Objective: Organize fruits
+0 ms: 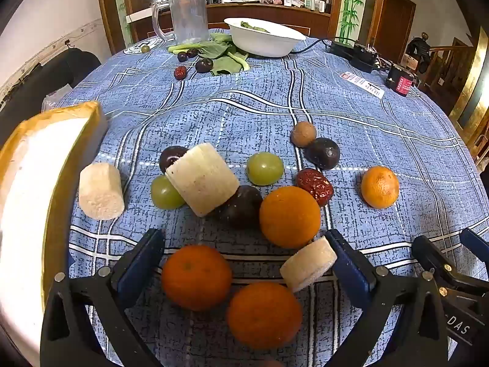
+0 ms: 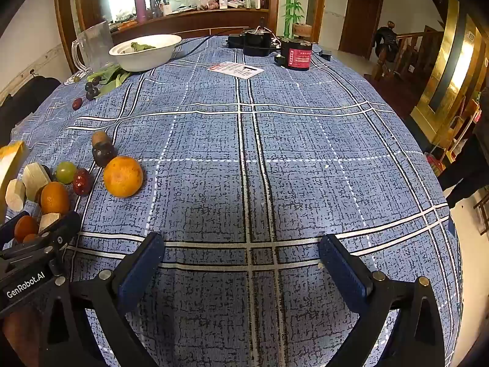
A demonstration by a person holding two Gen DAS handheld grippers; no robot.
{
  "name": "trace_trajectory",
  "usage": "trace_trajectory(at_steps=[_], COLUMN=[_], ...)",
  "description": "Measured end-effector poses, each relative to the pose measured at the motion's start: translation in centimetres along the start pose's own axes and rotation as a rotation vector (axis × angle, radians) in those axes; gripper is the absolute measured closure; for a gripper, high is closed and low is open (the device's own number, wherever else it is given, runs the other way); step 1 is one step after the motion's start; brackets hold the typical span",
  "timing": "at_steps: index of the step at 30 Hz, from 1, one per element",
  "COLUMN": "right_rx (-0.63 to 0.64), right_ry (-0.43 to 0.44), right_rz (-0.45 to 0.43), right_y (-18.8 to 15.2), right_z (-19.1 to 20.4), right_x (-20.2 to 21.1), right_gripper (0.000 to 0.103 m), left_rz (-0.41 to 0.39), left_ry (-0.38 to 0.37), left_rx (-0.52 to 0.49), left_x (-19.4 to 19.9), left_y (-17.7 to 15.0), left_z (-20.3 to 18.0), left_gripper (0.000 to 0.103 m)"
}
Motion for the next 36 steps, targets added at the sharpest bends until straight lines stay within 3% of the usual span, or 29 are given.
trace_trajectory(at_steps=[31, 36], right_rx=[0.002, -0.024], right_ry=[-0.004, -0.007], right_rz=[-0.003, 0.037], right_y=[-0.03, 0.19], right_z=[0.01, -0.12], right_x=[0.02, 0.08], right_gripper=[0.001, 0.001], left_rz=[0.008, 0.025], left_ry=[-0.019, -0.031], left_rx=[-0.023, -0.039], left_x=[0.08, -0.17], left_y=[-0.05, 0.00], left_z=[0.05, -0.01], left_gripper=[0.000, 0.000])
Point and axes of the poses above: each gripper's, at about its wrist camera, not at the fingertips, and x roughly against the way its jaws point, z to its left, y to its top, the point moved 1 cm from there along -x, roughly the way its jaws point, and after that the axes turned 7 degrees about -x, right-handed, at the moved point
